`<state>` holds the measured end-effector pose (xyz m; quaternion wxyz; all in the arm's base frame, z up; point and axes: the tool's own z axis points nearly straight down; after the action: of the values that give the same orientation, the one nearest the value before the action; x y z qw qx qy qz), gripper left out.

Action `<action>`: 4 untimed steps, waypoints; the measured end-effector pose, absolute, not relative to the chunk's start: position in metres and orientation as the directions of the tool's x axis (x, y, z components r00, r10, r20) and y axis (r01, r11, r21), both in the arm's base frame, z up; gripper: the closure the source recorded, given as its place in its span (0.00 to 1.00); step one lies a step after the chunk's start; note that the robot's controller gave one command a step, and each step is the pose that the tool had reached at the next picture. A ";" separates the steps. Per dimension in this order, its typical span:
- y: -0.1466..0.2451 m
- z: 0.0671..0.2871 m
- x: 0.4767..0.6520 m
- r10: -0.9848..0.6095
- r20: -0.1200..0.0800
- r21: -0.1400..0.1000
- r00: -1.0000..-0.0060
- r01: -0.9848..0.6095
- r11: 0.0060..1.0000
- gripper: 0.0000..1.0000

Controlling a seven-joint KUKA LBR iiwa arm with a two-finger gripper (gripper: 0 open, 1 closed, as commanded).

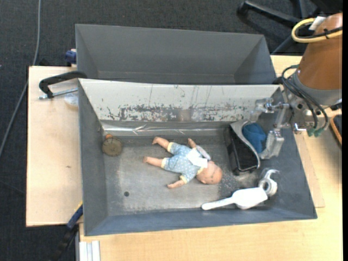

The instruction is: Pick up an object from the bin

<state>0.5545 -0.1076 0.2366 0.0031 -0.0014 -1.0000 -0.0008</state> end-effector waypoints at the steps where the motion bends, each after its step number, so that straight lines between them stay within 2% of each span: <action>1: -0.107 0.242 0.556 0.001 -0.003 0.000 -1.000 0.001 1.000 0.00; 2: -0.072 0.176 0.555 -0.014 -0.004 0.000 -1.000 -0.014 1.000 0.00; 3: -0.023 0.160 0.573 -0.021 -0.008 0.002 -1.000 -0.021 1.000 0.00; 4: 0.006 0.126 0.583 -0.064 -0.004 0.002 -0.998 -0.064 0.998 0.00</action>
Offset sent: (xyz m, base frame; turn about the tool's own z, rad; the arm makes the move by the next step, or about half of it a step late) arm -0.0050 0.0911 -0.1666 -0.0413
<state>0.5832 0.0064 0.1259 -0.0021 0.0320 -0.9995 -0.0008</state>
